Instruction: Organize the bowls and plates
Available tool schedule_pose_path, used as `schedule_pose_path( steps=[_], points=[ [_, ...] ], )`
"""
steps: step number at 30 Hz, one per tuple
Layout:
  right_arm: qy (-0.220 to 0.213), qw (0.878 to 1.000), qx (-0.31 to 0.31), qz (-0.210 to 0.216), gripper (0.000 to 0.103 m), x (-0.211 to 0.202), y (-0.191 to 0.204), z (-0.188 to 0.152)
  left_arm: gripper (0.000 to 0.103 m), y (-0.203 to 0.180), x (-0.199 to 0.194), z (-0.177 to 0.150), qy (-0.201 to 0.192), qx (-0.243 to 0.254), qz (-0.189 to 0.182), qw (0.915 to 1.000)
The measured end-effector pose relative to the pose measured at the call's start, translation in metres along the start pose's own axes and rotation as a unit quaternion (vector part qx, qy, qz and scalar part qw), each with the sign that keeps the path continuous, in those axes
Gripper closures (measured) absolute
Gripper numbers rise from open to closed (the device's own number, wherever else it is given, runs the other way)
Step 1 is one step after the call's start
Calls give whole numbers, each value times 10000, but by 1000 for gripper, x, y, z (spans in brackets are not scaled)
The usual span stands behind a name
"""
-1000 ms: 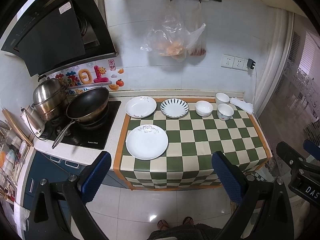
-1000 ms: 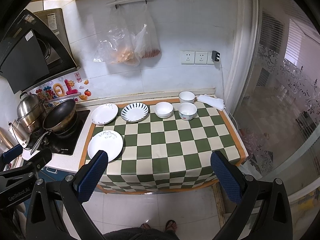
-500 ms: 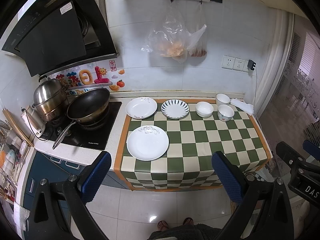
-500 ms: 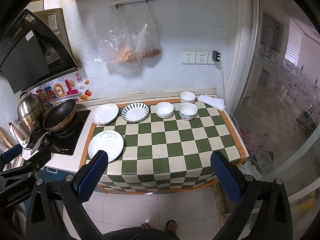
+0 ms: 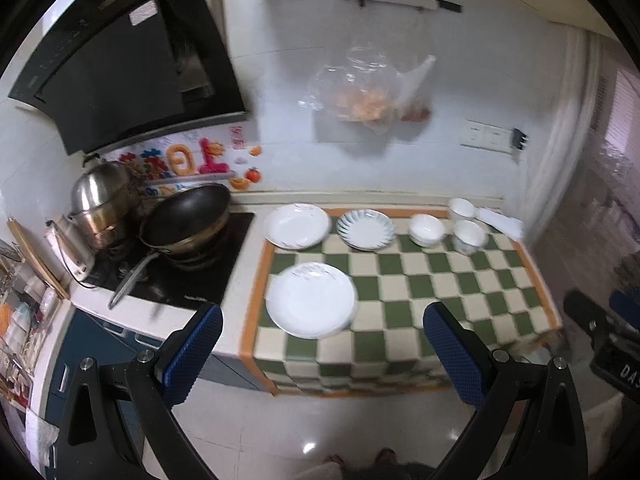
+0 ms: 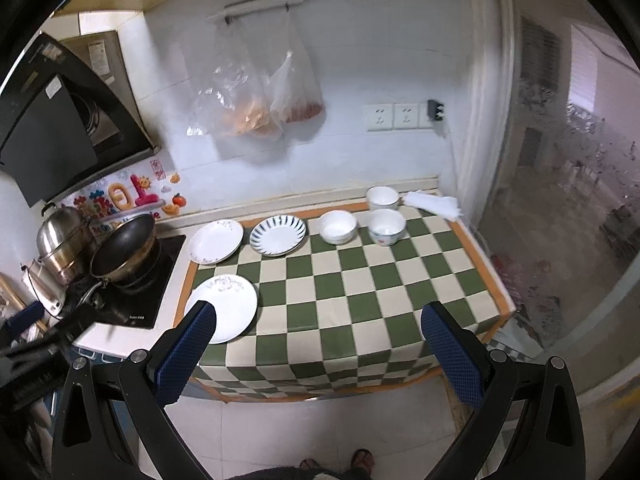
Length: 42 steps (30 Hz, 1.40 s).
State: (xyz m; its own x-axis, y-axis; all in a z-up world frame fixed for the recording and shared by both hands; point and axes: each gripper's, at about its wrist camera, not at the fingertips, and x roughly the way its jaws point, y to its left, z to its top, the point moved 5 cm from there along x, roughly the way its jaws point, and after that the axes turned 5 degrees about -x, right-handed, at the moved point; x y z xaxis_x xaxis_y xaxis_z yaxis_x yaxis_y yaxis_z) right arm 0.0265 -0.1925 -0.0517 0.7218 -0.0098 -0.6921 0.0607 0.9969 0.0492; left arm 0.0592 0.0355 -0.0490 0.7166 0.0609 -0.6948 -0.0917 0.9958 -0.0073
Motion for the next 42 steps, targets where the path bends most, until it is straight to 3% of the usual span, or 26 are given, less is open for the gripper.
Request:
schedule_pose_path(
  steps=[4,15,21,24,29,35,38,42],
  points=[
    [412,9984,38,386,0,58,15,-13,0,31,55,-1,58,-19,466,9989],
    [1514,9815,-326,1122,0,262,75,-31,0,89,212,-16,1081,-290,780,9906],
    [2323,9583,-510,1586,3,394,104,-39,0,103,318,-33,1967,-401,959,9749],
    [2754,9427,-567,1795,15,451,115,-47,2,107,365,-45,2460,-515,880,9639],
    [3378,9139,-518,2191,38,527,132,-64,27,112,426,-62,3018,-840,648,9474],
    [3762,8854,-481,2688,60,572,157,-75,49,119,470,-74,3486,-931,492,9313],
    [3947,8739,-543,2787,72,578,167,-82,60,119,479,-80,3605,-965,341,9271],
    [3870,8743,-637,2858,82,584,174,-83,63,117,478,-88,3591,-949,293,9280]
  ],
)
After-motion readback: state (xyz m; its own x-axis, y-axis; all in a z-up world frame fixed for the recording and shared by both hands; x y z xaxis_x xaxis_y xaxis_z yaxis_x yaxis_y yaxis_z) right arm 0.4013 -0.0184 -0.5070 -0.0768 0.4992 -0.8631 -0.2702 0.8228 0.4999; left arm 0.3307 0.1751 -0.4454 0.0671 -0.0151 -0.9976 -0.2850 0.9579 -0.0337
